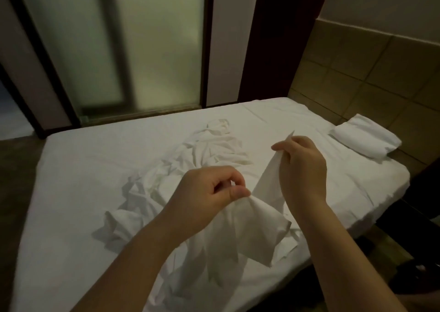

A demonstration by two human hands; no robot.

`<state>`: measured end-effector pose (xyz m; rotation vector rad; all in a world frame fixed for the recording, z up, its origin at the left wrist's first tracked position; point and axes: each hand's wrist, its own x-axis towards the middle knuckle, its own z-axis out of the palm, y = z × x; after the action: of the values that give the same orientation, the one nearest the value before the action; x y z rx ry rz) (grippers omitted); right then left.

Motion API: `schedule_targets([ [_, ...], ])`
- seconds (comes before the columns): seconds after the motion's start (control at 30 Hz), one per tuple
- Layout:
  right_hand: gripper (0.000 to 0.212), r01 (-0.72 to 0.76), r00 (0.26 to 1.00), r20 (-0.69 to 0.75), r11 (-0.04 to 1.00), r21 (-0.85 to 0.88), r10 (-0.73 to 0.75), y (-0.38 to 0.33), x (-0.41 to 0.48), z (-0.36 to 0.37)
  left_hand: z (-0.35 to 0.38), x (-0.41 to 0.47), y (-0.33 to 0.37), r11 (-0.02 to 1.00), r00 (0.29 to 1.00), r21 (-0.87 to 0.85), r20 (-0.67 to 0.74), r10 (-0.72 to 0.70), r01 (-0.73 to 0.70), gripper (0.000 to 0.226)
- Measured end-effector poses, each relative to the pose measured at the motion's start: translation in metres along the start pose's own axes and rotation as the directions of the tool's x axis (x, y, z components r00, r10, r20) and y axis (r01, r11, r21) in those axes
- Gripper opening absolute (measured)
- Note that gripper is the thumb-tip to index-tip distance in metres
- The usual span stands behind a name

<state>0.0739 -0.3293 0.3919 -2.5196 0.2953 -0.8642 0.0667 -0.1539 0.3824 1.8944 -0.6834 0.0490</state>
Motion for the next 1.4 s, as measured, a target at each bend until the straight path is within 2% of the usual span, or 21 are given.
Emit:
schedule_targets([
  [0.07, 0.02, 0.059, 0.998, 0.016, 0.998, -0.035, -0.058, -0.009, 0.002, 0.002, -0.005, 0.0, 0.001, 1.0, 0.999, -0.009, -0.035, -0.019, 0.019, 0.016],
  [0.1, 0.019, 0.056, 0.997, 0.052, 0.998, 0.012, -0.056, -0.015, 0.003, 0.001, -0.006, 0.0, 0.0, 1.0, 0.999, -0.004, -0.045, -0.02, 0.02, 0.02],
  [0.17, 0.021, -0.057, 0.962, 0.273, 0.979, 0.197, 0.002, -0.03, 0.003, -0.003, -0.006, 0.003, -0.001, 1.0, 0.997, 0.005, -0.073, -0.023, 0.023, 0.023],
  [0.23, 0.025, -0.242, 0.826, 0.562, 0.928, 0.284, 0.043, -0.041, 0.002, -0.008, -0.007, 0.006, -0.003, 1.0, 0.992, 0.01, -0.121, -0.022, 0.024, 0.028],
  [0.27, 0.029, -0.317, 0.749, 0.66, 0.904, 0.288, 0.052, -0.043, 0.001, -0.01, -0.007, 0.008, -0.005, 1.0, 0.988, 0.023, -0.152, -0.008, 0.011, 0.031],
  [0.33, 0.04, -0.42, 0.634, 0.773, 0.849, 0.322, 0.021, -0.041, 0.001, -0.014, -0.009, 0.008, -0.005, 1.0, 0.982, 0.015, -0.187, 0.002, 0.001, 0.035],
  [0.4, 0.049, -0.44, 0.572, 0.816, 0.808, 0.392, -0.084, -0.038, 0.001, -0.017, -0.011, 0.007, -0.003, 0.998, 0.981, -0.055, -0.19, -0.04, 0.03, 0.035],
  [0.43, 0.05, -0.409, 0.573, 0.808, 0.807, 0.426, -0.136, -0.038, 0.0, -0.016, -0.012, 0.007, -0.002, 0.995, 0.981, -0.087, -0.185, -0.057, 0.041, 0.034],
  [0.47, 0.045, -0.358, 0.611, 0.772, 0.808, 0.468, -0.176, -0.039, -0.001, -0.013, -0.013, 0.008, -0.002, 0.993, 0.982, -0.11, -0.18, -0.063, 0.043, 0.033],
  [0.53, 0.031, -0.239, 0.735, 0.642, 0.803, 0.546, -0.218, -0.041, -0.004, -0.006, -0.014, 0.009, -0.002, 0.988, 0.983, -0.148, -0.172, -0.068, 0.043, 0.034],
  [0.6, 0.03, -0.176, 0.791, 0.564, 0.796, 0.58, -0.237, -0.042, -0.007, -0.002, -0.016, 0.009, -0.002, 0.986, 0.981, -0.143, -0.164, -0.106, 0.083, 0.033],
  [0.7, 0.036, -0.153, 0.805, 0.535, 0.784, 0.602, -0.254, -0.038, -0.004, -0.003, -0.022, 0.003, -0.006, 0.97, 0.969, -0.151, -0.128, -0.213, 0.193, 0.024],
  [0.83, 0.031, -0.321, 0.809, 0.56, 0.664, 0.676, -0.179, -0.027, 0.015, -0.017, -0.017, -0.012, -0.011, 0.907, 0.931, -0.247, -0.041, -0.362, 0.342, 0.011],
  [0.9, 0.03, -0.342, 0.802, 0.574, 0.658, 0.671, -0.169, -0.021, 0.019, -0.024, -0.007, -0.017, -0.014, 0.89, 0.919, -0.26, -0.022, -0.393, 0.374, 0.004],
  [1.03, 0.018, -0.33, 0.85, 0.516, 0.658, 0.677, -0.106, -0.008, 0.018, -0.03, 0.006, -0.021, -0.025, 0.877, 0.912, -0.274, -0.001, -0.41, 0.394, 0.018],
  [1.17, 0.016, -0.378, 0.899, 0.435, 0.591, 0.713, 0.05, 0.018, 0.022, -0.036, 0.026, -0.024, -0.038, 0.835, 0.86, -0.211, 0.171, -0.481, 0.508, 0.022],
  [1.23, 0.016, -0.375, 0.921, 0.362, 0.577, 0.726, 0.144, 0.037, 0.026, -0.042, 0.039, -0.028, -0.047, 0.819, 0.832, -0.166, 0.211, -0.514, 0.548, 0.024],
  [1.3, 0.015, -0.36, 0.933, 0.264, 0.646, 0.673, 0.245, 0.064, 0.031, -0.043, 0.051, -0.034, -0.052, 0.778, 0.828, -0.284, 0.218, -0.517, 0.56, 0.028],
  [1.33, 0.016, -0.362, 0.932, 0.236, 0.723, 0.589, 0.274, 0.079, 0.034, -0.042, 0.056, -0.036, -0.052, 0.731, 0.826, -0.387, 0.223, -0.517, 0.562, 0.028],
  [1.4, 0.02, -0.368, 0.91, 0.309, 0.881, 0.296, 0.276, 0.105, 0.036, -0.037, 0.062, -0.037, -0.049, 0.689, 0.84, -0.491, 0.21, -0.501, 0.533, 0.027],
])
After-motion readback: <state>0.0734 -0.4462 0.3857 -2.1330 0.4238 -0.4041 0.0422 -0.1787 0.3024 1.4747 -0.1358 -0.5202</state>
